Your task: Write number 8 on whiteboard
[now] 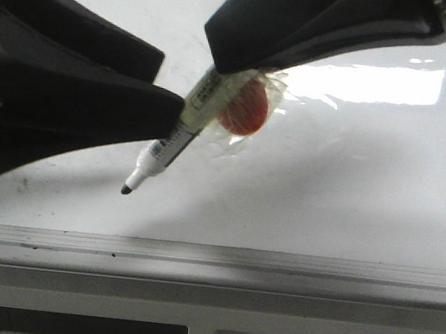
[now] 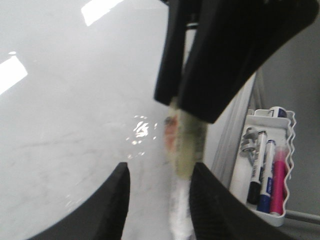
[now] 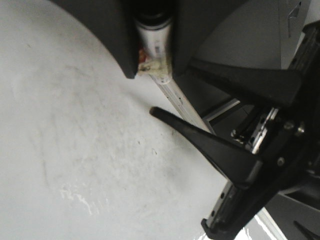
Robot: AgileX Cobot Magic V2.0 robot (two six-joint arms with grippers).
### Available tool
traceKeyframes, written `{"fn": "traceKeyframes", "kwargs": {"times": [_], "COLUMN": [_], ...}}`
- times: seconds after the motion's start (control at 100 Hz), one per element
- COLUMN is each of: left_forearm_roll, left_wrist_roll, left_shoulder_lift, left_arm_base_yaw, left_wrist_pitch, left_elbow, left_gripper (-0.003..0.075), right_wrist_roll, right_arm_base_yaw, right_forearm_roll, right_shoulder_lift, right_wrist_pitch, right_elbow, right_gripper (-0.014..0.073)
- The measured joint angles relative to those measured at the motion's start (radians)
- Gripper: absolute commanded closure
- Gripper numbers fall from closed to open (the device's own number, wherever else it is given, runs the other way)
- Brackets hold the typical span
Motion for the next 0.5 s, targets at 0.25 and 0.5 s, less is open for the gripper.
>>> {"fn": "traceKeyframes", "kwargs": {"times": [0.25, 0.5], "left_forearm_roll": [-0.186, -0.233], "left_wrist_roll": [-0.002, -0.002], "left_shoulder_lift": [-0.283, -0.47], "left_arm_base_yaw": [0.002, 0.002], "left_wrist_pitch": [0.28, 0.325], "left_elbow": [0.0, 0.004], "left_gripper": [0.0437, 0.0437], "right_wrist_roll": [0.002, 0.002], "right_arm_base_yaw": [-0.055, -0.198], "right_forearm_roll": [0.0, 0.0], "right_shoulder_lift": [0.0, 0.005], "right_wrist_pitch": [0.074, 0.121], "right_elbow": [-0.119, -0.242], "right_gripper": [0.0664, 0.0645]}}
